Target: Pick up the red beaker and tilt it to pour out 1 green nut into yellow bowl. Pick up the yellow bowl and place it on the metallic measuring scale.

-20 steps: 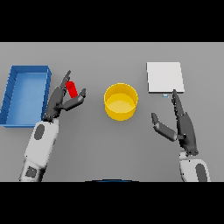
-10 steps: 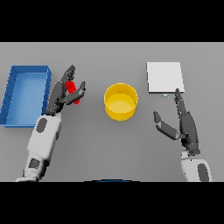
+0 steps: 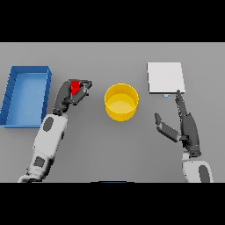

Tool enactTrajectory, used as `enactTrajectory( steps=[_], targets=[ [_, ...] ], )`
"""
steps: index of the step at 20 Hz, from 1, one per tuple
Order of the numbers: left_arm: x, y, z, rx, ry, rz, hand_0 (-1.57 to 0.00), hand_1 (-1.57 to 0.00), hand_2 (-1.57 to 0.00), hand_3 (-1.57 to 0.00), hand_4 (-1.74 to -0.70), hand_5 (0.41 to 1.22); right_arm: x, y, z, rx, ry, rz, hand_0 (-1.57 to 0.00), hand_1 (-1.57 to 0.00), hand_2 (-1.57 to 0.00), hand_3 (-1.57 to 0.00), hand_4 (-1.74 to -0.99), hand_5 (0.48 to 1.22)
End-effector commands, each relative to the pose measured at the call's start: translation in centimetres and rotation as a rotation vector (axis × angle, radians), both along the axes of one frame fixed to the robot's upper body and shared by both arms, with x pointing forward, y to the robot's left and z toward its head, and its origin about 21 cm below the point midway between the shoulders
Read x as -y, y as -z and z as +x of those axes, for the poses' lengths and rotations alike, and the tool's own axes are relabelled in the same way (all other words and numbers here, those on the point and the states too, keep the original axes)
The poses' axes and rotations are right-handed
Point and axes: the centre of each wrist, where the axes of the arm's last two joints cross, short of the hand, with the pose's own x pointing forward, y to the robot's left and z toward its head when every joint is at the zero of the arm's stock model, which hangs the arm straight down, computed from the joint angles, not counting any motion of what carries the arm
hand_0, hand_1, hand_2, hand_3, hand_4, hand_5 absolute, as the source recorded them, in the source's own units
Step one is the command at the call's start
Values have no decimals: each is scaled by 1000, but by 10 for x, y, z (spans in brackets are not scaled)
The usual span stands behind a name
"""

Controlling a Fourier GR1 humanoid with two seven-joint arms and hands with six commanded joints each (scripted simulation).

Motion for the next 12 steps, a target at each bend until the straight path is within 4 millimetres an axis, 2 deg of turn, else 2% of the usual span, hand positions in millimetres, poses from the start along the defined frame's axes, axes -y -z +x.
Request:
enactTrajectory(
  steps=[1, 3, 4, 7, 11, 12],
  targets=[
    [-1, -1, -1, -2, -16, 0, -1419, -1425, -1430, -1375, -1552, 1159, 0, 1, -1, -10, 6, 10, 1, 1, 1, 1, -1258, 644],
    [-4, -8, 2, 30, -39, -39, -1473, -1477, -1481, -1446, -1620, 1140, -2, 0, 2, -16, 9, 25, 1, 1, 1, 1, -1260, 643],
    [1, -10, 1, 51, -43, -57, -1493, -1496, -1499, -1471, -1644, 1132, 1, -2, 0, 9, 7, 16, 1, 1, 1, 1, -1262, 646],
    [0, -18, 0, 100, -70, -87, -1531, -1533, -1534, -1520, -1692, 1118, -3, 2, 0, -6, 0, 4, 1, 1, 1, 1, -1259, 647],
    [7, -51, 4, 160, -7, 14, -1555, -1555, -1556, -1550, -1721, 1114, -2, 3, 4, 7, 7, -7, 1, 1, 1, 1, -1262, 658],
    [3, -59, 5, 173, 14, 68, -1558, -1558, -1559, -1554, -1725, 1117, -3, 3, 2, 14, -5, -12, 1, 1, 1, 1, -1261, 661]
  ],
)
